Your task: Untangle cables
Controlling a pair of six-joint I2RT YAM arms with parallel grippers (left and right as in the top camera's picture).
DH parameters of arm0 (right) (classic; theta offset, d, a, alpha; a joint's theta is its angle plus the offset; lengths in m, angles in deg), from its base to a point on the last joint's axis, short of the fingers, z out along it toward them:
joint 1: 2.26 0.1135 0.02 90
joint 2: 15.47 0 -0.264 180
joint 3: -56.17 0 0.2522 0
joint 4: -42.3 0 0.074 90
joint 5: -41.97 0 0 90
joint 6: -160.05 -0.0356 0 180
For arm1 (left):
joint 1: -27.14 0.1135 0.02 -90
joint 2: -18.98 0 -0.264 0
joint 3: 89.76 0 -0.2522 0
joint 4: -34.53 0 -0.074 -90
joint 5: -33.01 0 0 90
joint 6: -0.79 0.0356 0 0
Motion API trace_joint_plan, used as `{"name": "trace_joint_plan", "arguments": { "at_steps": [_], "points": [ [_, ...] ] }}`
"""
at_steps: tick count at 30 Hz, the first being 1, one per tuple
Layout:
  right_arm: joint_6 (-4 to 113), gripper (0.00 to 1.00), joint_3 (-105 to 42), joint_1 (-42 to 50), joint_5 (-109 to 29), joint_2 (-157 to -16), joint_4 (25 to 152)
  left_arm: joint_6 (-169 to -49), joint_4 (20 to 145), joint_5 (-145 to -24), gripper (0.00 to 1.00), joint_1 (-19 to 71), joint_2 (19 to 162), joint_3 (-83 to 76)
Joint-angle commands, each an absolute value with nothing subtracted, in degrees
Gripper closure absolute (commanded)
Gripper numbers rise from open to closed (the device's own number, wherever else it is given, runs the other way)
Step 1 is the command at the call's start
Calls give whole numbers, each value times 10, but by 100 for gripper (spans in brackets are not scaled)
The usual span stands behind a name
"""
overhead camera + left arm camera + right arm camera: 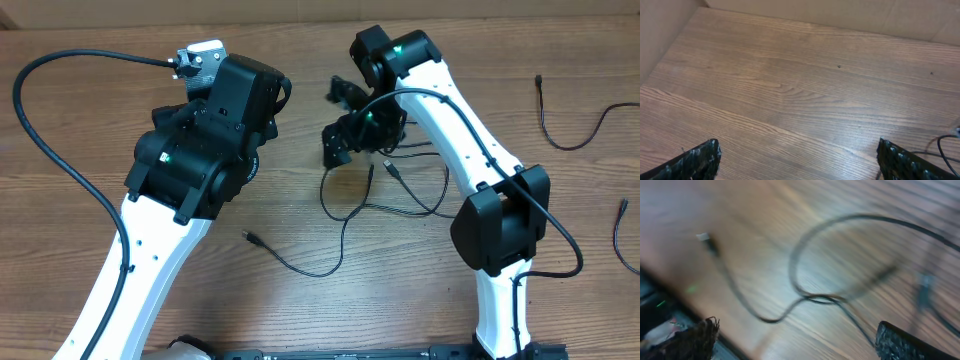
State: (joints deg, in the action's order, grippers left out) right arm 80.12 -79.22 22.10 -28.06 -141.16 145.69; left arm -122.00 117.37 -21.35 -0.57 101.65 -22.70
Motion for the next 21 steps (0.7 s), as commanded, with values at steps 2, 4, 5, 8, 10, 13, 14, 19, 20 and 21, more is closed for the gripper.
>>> {"name": "trace_joint_plan", "arguments": {
  "at_steps": [2, 4, 5, 8, 10, 13, 14, 19, 20, 21],
  "points": [
    [711, 0, -810, 201, -402, -1395, 1455, -1213, 1174, -209, 0, -3, 1021, -238],
    [712, 0, -810, 192, -403, -1396, 1458, -1213, 1174, -209, 0, -3, 1021, -238],
    [714, 0, -810, 188, -403, -1396, 1461, -1213, 1174, -209, 0, -3, 1021, -238],
    [740, 0, -809, 174, -405, -1396, 1472, -1213, 1174, -209, 0, -3, 1021, -238],
    [774, 0, -805, 163, -405, -1396, 1480, -1213, 1174, -209, 0, -3, 1021, -238],
    [830, 0, -793, 144, -405, -1396, 1483, -1213, 1174, -209, 0, -3, 1021, -238],
    [845, 0, -787, 137, -405, -1396, 1481, -1213, 1174, -209, 0, -3, 1021, -238],
    [912, 0, -741, 107, -405, -1396, 1462, -1213, 1174, -209, 0, -3, 1021, -238],
    [924, 0, -729, 100, -405, -1396, 1458, -1213, 1174, -209, 0, -3, 1021, -238],
    [935, 0, -719, 94, -405, -1396, 1453, -1213, 1174, -209, 0, -3, 1021, -238]
  ]
}}
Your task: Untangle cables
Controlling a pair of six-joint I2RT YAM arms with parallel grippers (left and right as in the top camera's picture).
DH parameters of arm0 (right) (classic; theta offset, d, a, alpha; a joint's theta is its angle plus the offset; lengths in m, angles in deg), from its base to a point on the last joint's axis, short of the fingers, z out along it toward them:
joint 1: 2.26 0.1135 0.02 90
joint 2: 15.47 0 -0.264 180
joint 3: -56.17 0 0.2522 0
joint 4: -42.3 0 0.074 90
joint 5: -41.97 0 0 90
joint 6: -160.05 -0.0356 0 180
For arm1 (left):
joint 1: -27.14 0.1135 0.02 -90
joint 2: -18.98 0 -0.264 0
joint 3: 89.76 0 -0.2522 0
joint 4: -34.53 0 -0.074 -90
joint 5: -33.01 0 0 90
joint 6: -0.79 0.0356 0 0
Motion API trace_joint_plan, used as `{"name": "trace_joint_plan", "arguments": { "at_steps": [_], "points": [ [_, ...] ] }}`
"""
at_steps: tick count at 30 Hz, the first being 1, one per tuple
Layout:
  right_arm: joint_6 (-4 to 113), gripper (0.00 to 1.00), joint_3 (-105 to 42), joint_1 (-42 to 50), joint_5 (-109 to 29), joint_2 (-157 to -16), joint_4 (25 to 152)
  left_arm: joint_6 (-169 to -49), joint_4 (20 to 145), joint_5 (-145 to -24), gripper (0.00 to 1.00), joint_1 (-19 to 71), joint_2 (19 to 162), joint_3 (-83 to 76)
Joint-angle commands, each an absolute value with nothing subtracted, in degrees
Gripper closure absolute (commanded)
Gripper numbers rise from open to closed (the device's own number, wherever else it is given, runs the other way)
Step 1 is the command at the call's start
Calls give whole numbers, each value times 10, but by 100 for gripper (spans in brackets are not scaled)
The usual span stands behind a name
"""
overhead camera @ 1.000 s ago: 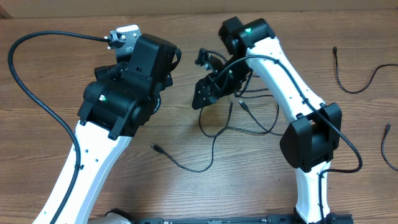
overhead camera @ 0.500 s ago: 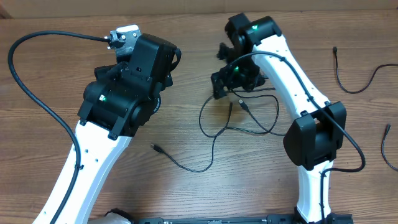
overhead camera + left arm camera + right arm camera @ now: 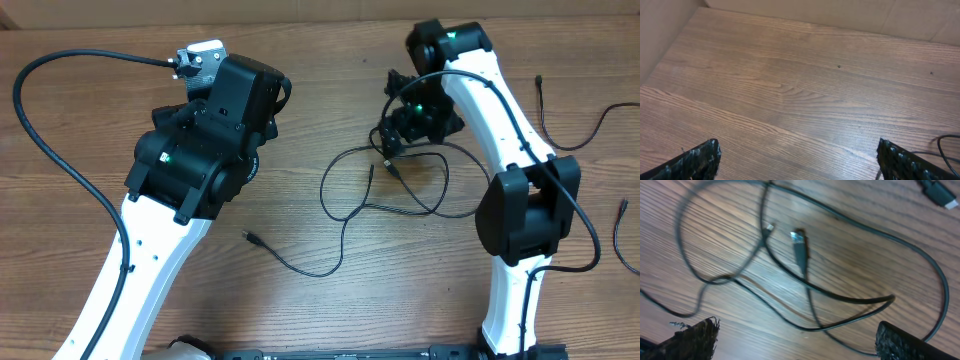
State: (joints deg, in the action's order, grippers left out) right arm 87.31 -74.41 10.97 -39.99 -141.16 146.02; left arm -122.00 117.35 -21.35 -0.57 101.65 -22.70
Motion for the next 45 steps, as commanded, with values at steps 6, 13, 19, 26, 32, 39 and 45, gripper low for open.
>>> {"name": "trace_joint_plan", "arguments": {
  "at_steps": [6, 13, 19, 26, 32, 39, 45],
  "points": [
    [970, 0, -653, 66, -405, -1396, 1388, -1213, 1174, -210, 0, -3, 1021, -238],
    [976, 0, -561, 49, -403, -1397, 1309, -1213, 1174, -210, 0, -3, 1021, -238],
    [976, 0, -496, 47, -394, -1397, 1272, -1213, 1174, -210, 0, -3, 1021, -238],
    [971, 28, -466, 47, -366, -1397, 1257, -1213, 1174, -210, 1, -3, 1021, -238],
    [952, 82, -466, 47, -366, -1396, 1257, -1213, 1174, -210, 1, -3, 1021, -238],
    [925, 96, -517, 47, -364, -1396, 1324, -1213, 1174, -210, 0, -3, 1021, -238],
    [926, 96, -674, 47, -347, -1396, 1473, -1213, 1174, -210, 0, -3, 1021, -238]
  ]
}}
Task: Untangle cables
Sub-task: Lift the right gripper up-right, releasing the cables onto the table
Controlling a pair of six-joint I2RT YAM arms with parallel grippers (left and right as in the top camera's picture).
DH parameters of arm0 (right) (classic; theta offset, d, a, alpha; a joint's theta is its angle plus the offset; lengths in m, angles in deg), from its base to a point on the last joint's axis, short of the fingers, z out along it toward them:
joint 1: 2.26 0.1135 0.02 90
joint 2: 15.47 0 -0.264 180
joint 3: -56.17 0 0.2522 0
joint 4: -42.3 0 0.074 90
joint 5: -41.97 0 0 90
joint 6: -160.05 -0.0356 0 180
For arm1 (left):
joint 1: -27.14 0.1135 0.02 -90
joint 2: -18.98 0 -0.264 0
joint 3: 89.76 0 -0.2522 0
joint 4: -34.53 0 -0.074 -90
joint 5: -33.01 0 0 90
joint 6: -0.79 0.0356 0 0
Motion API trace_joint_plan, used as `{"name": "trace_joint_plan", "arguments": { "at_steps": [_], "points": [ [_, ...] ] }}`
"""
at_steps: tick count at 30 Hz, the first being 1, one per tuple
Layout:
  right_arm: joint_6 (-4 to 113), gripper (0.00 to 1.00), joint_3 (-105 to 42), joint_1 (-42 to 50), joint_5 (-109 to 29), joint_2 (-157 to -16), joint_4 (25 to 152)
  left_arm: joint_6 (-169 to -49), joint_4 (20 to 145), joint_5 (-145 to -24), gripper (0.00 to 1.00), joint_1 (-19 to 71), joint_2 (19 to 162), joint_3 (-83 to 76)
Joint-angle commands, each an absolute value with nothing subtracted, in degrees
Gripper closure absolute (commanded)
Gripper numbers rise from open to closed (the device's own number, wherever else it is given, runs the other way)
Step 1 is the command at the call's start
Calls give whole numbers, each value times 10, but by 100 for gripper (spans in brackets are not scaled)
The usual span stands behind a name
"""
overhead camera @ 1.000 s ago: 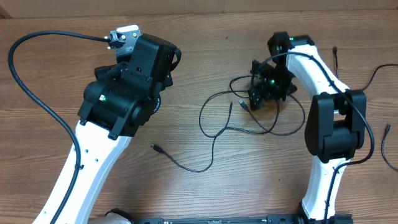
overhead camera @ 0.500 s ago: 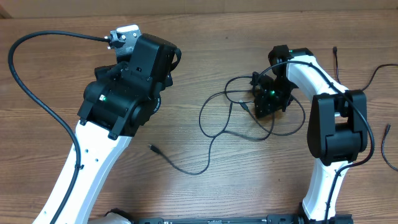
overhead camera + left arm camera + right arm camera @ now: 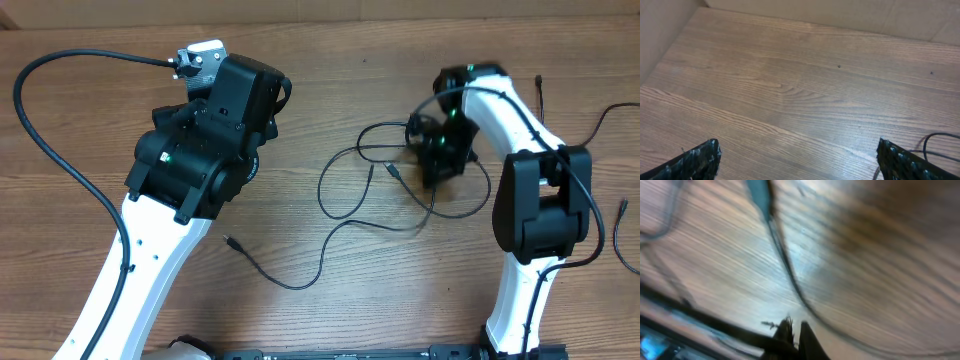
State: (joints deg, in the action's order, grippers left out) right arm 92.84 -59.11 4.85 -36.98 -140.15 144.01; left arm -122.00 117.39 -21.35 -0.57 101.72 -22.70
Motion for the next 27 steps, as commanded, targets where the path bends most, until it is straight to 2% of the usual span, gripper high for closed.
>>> {"name": "trace_joint_plan", "arguments": {
  "at_steps": [1, 5, 17, 21, 27],
  "points": [
    [926, 96, -710, 47, -334, -1396, 1498, -1213, 1174, -210, 1, -3, 1021, -238],
    [898, 96, -842, 48, -280, -1388, 1531, -1213, 1174, -210, 1, -3, 1021, -238],
    [887, 96, -1158, 48, 47, -1357, 1517, -1213, 1174, -210, 1, -3, 1021, -238],
    [820, 96, -1245, 48, 105, -1356, 1463, -1213, 1174, -210, 0, -3, 1021, -238],
    [724, 96, -1331, 47, 105, -1356, 1342, -1213, 1174, -210, 0, -3, 1021, -238]
  ]
}}
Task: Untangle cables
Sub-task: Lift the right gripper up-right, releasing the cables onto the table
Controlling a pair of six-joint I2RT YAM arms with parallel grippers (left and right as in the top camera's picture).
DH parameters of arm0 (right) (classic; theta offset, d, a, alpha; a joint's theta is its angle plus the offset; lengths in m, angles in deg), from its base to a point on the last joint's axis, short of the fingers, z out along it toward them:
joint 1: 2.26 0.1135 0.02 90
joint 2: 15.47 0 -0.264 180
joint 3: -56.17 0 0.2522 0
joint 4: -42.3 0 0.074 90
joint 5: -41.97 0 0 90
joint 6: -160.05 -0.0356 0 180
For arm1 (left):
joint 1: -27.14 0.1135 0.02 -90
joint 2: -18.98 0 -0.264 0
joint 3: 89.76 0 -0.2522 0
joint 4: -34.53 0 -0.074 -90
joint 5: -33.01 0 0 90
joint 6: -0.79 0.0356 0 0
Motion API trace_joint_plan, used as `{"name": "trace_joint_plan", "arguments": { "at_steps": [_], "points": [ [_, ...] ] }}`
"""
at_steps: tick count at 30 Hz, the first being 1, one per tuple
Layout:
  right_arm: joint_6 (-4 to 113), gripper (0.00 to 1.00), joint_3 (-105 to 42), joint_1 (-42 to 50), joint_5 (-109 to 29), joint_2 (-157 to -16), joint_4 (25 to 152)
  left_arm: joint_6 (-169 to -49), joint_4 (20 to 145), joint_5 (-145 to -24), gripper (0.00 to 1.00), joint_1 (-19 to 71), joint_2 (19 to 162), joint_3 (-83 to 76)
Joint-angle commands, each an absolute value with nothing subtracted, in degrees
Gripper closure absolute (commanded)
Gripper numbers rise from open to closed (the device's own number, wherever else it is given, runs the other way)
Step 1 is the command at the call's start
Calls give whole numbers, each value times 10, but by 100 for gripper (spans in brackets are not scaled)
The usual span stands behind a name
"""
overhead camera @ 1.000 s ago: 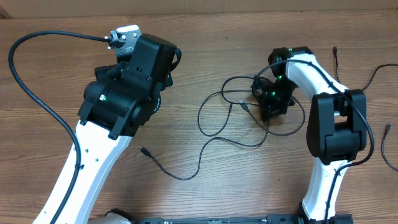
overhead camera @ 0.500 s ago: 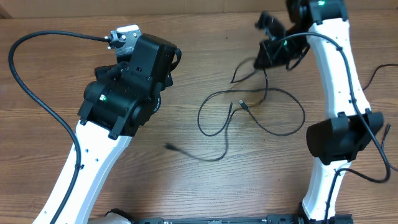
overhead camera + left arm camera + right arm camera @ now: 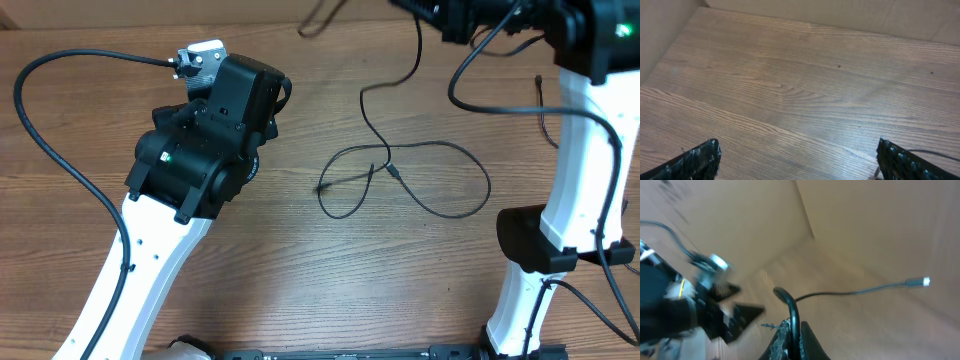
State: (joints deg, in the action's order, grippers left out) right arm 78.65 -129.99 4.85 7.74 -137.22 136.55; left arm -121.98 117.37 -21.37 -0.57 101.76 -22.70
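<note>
My right gripper is raised high over the table's far edge, shut on a thin black cable. In the right wrist view the jaws pinch this cable, whose free plug end sticks out in the air. The cable hangs down to a second black cable's loop lying on the wooden table, and the two meet near the middle. My left gripper is open over bare wood, nothing between its fingers. It is hidden under the arm in the overhead view.
The bulky left arm and its grey supply cable fill the table's left side. Two more black cables lie at the right, one at the back and one at the edge. Cardboard walls border the table.
My right gripper was down on the table, shut on a cable in the tangle. Now it is high at the far edge with that cable lifted, and its tail is gone from the front. Left arm unmoved.
My right gripper was open above the left part of the tangle, then open farther right over the crossed cables. Then it was shut at table level on one cable, whose tail had shifted. Now it holds that cable up, one loop left lying. The left gripper stayed open.
</note>
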Motion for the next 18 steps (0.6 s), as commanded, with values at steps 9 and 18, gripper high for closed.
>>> {"name": "trace_joint_plan", "arguments": {
  "at_steps": [9, 18],
  "points": [
    [683, 96, -1358, 47, -80, -1356, 1214, -1213, 1174, -210, 0, -3, 1021, -238],
    [686, 96, -1357, 47, -456, -1356, 1239, -1213, 1174, -210, 0, -3, 1021, -238]
  ]
}}
